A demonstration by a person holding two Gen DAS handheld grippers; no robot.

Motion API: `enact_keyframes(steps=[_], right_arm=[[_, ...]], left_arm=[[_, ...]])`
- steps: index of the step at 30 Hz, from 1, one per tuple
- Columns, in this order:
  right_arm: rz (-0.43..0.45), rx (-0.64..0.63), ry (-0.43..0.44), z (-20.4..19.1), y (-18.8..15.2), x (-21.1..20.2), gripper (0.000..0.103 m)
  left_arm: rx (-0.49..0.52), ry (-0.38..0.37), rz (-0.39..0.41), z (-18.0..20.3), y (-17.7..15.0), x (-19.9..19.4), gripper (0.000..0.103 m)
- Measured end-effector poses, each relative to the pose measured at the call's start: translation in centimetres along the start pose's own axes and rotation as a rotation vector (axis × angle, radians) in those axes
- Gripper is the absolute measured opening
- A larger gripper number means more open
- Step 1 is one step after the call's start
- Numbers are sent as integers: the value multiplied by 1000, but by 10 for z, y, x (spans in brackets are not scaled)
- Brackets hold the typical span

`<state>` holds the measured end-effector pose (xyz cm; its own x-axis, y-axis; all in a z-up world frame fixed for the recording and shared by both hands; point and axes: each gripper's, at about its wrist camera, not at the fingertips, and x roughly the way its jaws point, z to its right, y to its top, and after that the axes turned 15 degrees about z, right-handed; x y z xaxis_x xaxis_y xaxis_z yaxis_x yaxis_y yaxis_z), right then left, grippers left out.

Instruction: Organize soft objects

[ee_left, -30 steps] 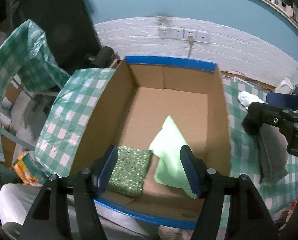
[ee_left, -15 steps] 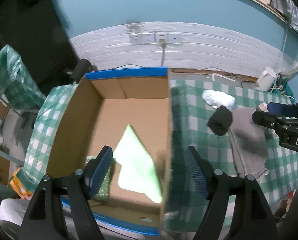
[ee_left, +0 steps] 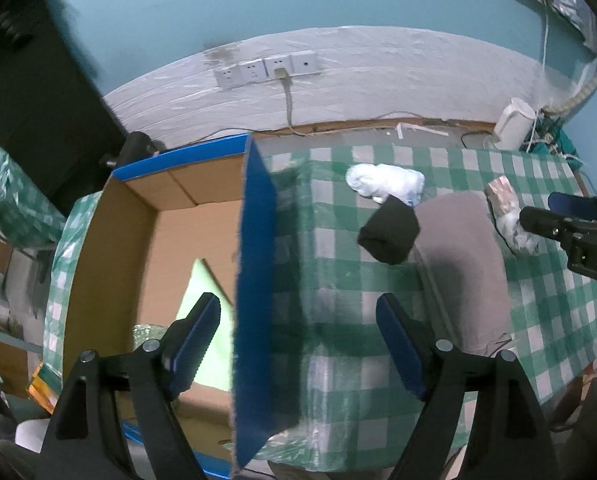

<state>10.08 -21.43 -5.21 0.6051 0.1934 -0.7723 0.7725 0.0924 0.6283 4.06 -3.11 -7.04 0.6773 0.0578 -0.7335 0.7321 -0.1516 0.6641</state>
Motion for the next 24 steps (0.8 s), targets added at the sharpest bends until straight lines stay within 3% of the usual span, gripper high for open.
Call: enact_keyframes(steps=[12,24], right_arm=[[-40,35,-86,64,-24,16,58],[-76,49,-100,96,-36,35,58]], left_arm=[[58,-45,-94,57,-1,31,82],[3,-83,-169,85,3,57,83]])
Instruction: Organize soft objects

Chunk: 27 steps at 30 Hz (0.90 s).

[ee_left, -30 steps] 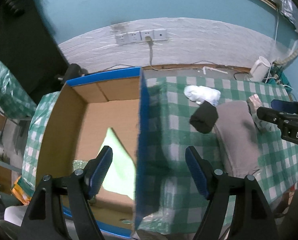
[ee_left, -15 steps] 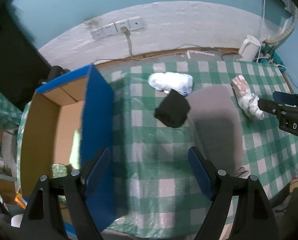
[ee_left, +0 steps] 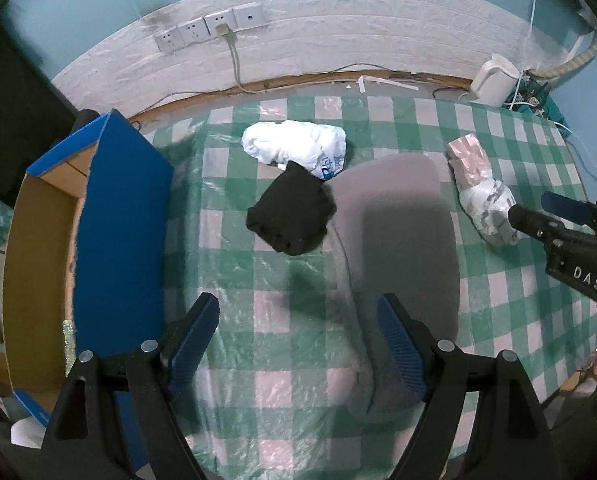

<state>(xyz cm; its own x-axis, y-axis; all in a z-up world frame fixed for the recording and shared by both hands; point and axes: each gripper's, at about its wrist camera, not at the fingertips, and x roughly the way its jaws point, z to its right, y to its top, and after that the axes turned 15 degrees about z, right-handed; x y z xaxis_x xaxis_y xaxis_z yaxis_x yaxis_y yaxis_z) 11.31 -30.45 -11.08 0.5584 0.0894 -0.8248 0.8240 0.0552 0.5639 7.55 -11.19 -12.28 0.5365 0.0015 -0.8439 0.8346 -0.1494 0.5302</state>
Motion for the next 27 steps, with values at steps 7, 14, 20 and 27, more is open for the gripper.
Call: enact_keyframes(steps=[7,14,20,27], right_arm=[[-29,-18,-6,8,-5,23,58],[-51,-27,-7,7,-4,44,58],[-84,-49,-22,5,-10,62,58],[-97,-106,-37,-2,-15,65,41]], left_arm=[[3,4,-36,10,-1,17,83],[-11,-10,-48,14,3,25,84],[3,-8,-52,19,5,31,87],[19,-4,-48,25,9,34,87]])
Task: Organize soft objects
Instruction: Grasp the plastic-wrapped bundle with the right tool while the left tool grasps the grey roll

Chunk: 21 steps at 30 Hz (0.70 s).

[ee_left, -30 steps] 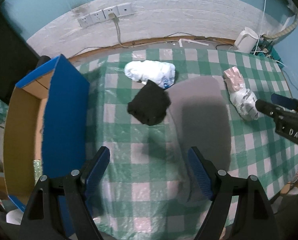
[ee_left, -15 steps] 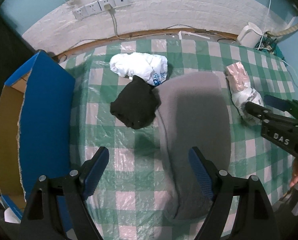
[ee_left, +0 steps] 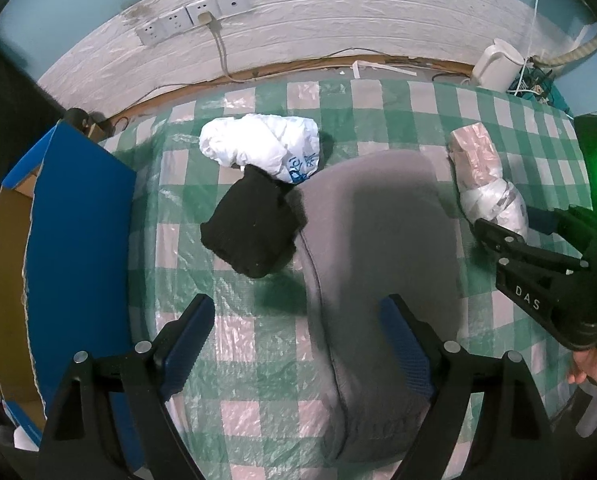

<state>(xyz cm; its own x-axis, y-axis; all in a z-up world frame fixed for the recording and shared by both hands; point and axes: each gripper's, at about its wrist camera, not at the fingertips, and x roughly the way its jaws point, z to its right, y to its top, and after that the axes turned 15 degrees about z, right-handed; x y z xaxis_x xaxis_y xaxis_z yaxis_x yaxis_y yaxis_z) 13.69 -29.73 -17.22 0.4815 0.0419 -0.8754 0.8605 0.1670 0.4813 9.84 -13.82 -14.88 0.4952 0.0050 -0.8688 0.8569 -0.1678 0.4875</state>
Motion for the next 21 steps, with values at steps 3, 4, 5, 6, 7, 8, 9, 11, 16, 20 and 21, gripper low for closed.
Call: enact_keyframes(steps=[3,4,5,6,7,8,9,11,16,20,21], right_arm=[[-1,7,2,1,-2,-3,33],[-3,15,2,2,-4,-5,32],[-5,21,5,1,-5,-7,31],[-6,25,6,0,-5,-8,30],[-7,34,9,1,-7,-10,30],[-7,44,8,1,-7,-13,29],[-7,56,8,1,-9,-16,29],[-5,69,17,0,-12,-22,29],[1,108,39,-1,-20,-42,29],[11,120,55,-2,-24,-56,30],[13,123,56,-1,-24,-57,30]], left_arm=[[-1,-6,4,2,1,-2,87],[-3,-10,6,2,2,-2,87],[-4,-13,6,3,2,-2,87],[-4,-17,6,5,3,-2,87],[-5,-20,5,6,3,-2,87],[-5,-24,6,7,3,-3,87],[-4,-26,8,9,3,-3,87],[5,-25,13,14,4,-4,87],[37,-18,10,24,0,2,88],[54,-13,-6,27,-6,10,92],[53,-15,-5,26,-7,11,92]])
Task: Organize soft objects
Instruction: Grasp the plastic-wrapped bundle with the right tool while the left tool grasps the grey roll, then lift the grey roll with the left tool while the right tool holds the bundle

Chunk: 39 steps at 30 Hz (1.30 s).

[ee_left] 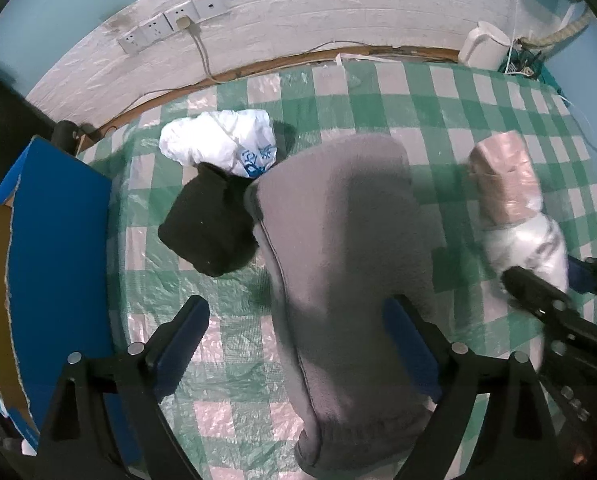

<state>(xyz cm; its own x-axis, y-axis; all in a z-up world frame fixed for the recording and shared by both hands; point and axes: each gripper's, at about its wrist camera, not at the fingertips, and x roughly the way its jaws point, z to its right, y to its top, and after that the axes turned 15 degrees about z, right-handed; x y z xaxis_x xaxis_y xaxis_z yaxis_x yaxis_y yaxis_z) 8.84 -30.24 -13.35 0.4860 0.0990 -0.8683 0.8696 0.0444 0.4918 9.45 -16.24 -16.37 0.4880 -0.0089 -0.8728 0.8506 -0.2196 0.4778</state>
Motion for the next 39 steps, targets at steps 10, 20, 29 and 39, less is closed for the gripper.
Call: enact_keyframes(steps=[10,20,29,39], right_arm=[[25,3,26,-4,-3,-17,29],[39,-4,40,-7,-2,-23,30],[49,-5,48,-8,-5,-31,29],[59,-1,52,-6,-8,-37,29]], left_arm=[[-128,-157,-36,-16,-12,9,62],[-44,-166,11,-4,-11,-14,12],[-96,-171,-3,-21,-12,-24,69],[-78,-161,-21,-3,-12,-11,85]])
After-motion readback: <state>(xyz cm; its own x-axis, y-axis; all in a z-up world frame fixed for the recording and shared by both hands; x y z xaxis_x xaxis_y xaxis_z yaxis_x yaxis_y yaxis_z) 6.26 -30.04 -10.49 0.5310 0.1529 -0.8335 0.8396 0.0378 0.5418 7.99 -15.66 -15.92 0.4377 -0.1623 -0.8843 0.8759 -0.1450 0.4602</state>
